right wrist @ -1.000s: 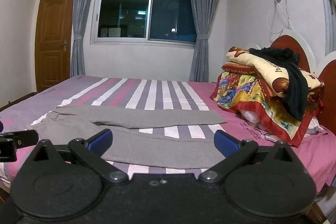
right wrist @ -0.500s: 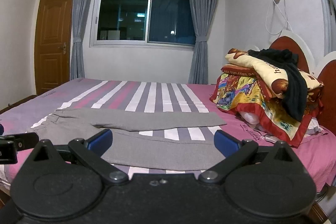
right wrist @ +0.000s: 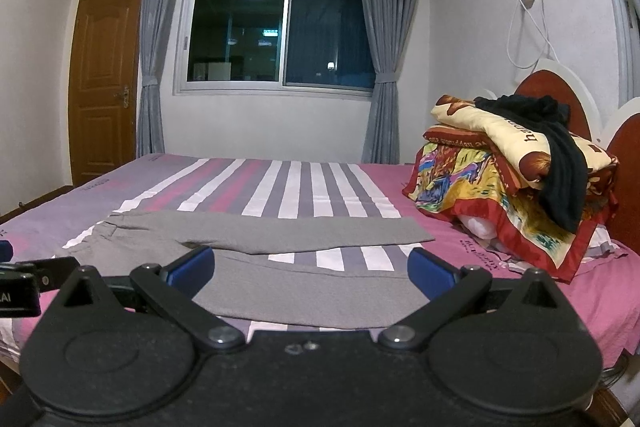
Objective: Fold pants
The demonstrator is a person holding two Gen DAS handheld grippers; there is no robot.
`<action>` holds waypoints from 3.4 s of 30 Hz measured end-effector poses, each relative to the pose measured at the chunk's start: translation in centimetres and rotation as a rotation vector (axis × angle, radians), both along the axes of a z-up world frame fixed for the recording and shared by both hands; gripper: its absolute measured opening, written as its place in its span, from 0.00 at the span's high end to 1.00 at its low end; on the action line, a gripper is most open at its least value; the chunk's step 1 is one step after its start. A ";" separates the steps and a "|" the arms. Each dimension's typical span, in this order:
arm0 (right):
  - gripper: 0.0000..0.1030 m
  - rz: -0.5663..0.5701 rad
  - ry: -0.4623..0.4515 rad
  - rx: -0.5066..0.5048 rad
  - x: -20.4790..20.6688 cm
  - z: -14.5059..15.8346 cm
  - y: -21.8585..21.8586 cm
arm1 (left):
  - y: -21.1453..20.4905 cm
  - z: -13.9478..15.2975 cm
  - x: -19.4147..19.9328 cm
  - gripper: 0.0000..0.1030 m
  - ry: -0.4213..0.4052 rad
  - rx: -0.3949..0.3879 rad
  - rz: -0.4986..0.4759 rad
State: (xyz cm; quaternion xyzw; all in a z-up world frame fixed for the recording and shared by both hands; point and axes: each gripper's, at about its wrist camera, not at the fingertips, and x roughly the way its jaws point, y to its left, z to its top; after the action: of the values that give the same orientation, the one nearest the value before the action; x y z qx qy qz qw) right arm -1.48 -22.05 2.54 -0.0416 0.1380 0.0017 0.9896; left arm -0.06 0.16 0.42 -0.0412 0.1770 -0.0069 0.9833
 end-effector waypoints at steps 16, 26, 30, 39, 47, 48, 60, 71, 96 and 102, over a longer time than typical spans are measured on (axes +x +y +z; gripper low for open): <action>0.00 0.004 0.003 0.004 -0.2 -0.2 0.2 | 0.1 -0.1 0.0 0.00 0.000 -0.001 -0.001; 0.00 0.057 0.004 0.014 0.6 -0.5 0.7 | 0.9 1.3 0.7 0.00 -0.029 0.052 0.001; 0.00 0.129 0.006 -0.035 3.4 0.4 0.8 | 2.8 2.3 3.4 0.00 -0.019 0.097 -0.016; 0.00 0.201 0.055 -0.012 10.8 1.0 -0.1 | 9.1 0.4 11.0 0.00 0.080 -0.012 0.058; 0.00 0.277 0.093 -0.007 18.8 1.0 0.3 | 14.0 -0.9 18.9 0.00 0.061 0.078 0.138; 0.00 0.287 0.098 -0.007 19.9 0.8 0.3 | 15.0 -1.2 20.6 0.00 0.069 0.099 0.162; 0.27 0.540 0.249 -0.051 40.8 -4.7 3.6 | 28.7 -7.2 43.1 0.34 0.304 0.144 0.023; 0.48 0.684 0.431 -0.240 57.9 -14.3 6.9 | 34.3 -15.1 57.3 0.10 0.471 0.183 -0.090; 0.93 0.731 0.382 -0.438 55.4 -10.6 5.0 | 34.2 -10.6 54.8 0.83 0.317 0.038 -0.226; 0.93 0.738 0.246 -0.483 43.4 -4.9 2.7 | 33.4 -4.4 44.8 0.83 0.163 0.030 -0.257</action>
State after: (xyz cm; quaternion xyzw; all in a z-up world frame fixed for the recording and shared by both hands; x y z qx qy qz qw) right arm 41.95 -19.37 -2.34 -0.3172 0.2267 0.3267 0.8610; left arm 44.73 33.54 -3.98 -0.0038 0.2600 -0.1265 0.9573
